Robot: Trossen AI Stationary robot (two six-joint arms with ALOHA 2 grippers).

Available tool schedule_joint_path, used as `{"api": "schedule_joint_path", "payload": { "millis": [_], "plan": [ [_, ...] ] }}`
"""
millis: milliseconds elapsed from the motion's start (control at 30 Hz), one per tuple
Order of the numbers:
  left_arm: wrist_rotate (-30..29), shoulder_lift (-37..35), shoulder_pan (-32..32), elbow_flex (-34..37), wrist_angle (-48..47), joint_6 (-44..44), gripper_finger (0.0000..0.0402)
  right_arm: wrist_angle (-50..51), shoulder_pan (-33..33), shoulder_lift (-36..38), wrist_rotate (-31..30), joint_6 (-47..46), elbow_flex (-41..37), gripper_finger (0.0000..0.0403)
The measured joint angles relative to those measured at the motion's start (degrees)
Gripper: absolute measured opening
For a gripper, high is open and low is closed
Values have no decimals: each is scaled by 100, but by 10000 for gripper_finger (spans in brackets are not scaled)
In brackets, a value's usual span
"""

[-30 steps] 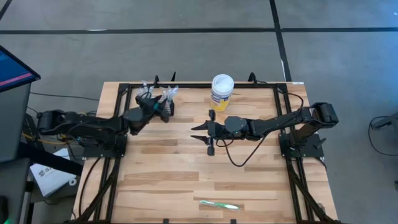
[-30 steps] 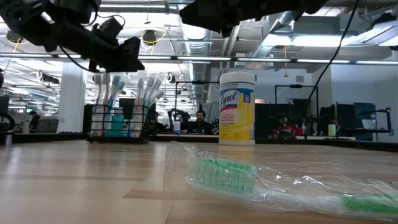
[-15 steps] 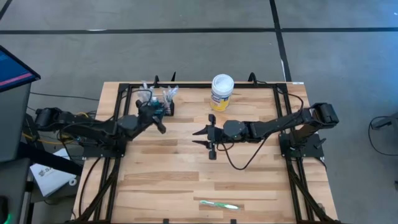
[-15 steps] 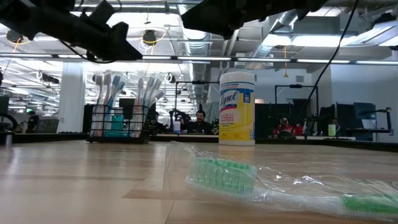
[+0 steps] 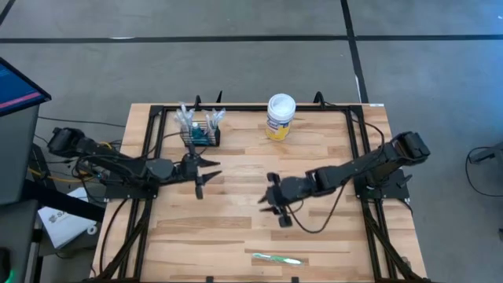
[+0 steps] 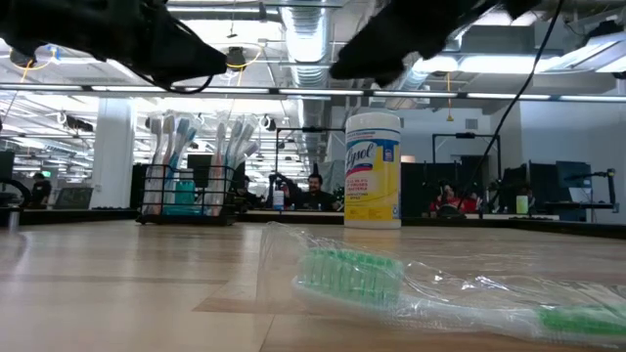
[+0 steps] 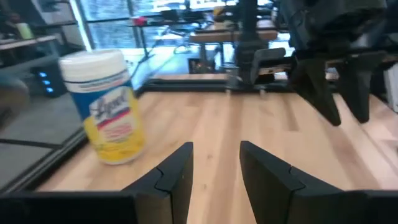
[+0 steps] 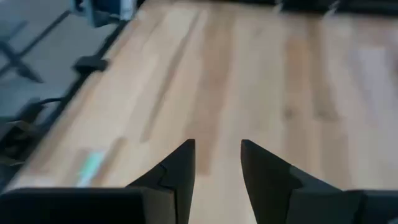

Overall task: Pick & Place toothbrushing station
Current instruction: Put the green toothbrush into the mesh organizer

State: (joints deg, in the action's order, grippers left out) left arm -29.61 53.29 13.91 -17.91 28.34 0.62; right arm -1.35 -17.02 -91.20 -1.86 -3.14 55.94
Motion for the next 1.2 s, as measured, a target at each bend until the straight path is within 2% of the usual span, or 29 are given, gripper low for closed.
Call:
{"api": "schedule_joint_path", "payload": {
  "millis": [167, 400, 833, 1200],
  "plan": [
    [58, 80, 50, -2, 7, -2, 124, 401, -572, 0, 44, -672, 0, 120],
    [58, 78, 50, -2, 44, -2, 121, 435, -1254, 0, -186, -962, 0, 119],
    [58, 76, 48, -2, 115, -77, 121, -208, -1610, -1052, -241, -1398, 203, 97],
    [58, 78, 48, -2, 91, -92, 121, -146, -1627, -2182, 678, -1405, 965, 97]
  ]
}}
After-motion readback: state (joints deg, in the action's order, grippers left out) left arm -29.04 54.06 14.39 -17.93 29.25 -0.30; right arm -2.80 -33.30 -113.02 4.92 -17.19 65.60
